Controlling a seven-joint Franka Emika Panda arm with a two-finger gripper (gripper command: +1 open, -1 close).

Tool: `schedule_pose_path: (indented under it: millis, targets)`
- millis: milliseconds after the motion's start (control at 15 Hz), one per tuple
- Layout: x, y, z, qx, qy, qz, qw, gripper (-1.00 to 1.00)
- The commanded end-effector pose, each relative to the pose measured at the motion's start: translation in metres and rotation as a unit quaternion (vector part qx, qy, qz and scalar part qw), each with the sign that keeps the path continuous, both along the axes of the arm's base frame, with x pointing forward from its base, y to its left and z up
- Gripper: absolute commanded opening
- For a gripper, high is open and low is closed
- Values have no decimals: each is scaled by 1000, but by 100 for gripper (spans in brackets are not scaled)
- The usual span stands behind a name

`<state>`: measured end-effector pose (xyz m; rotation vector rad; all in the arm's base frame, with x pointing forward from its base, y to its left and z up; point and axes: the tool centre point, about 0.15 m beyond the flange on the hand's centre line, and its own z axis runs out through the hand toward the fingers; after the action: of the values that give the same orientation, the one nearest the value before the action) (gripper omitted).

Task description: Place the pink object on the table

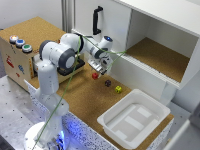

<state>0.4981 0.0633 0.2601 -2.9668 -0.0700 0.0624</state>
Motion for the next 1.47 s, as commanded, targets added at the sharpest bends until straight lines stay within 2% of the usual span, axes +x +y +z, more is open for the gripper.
schedule_pose_path:
  millis: [0, 133, 333, 400, 533, 600, 733, 1067, 1200, 1400]
  targets:
    - [-57, -12, 54, 4, -98, 21, 995, 100]
    - [-73, -16, 73, -2, -111, 22, 994, 100]
    - [-89, -13, 93, -21, -114, 36, 993, 100]
    - [-94, -9, 98, -31, -115, 42, 992, 100]
    - [-102, 5, 103, -77, -116, 50, 989, 100]
    - [-107, 8, 102, -71, -106, 35, 991, 100]
    - [-116, 16, 100, -81, -97, 23, 992, 100]
    - [-140, 30, 104, -126, -72, 20, 989, 100]
    - [-154, 25, 111, -139, -71, 6, 988, 100]
    - [-171, 12, 122, -135, -71, -17, 988, 100]
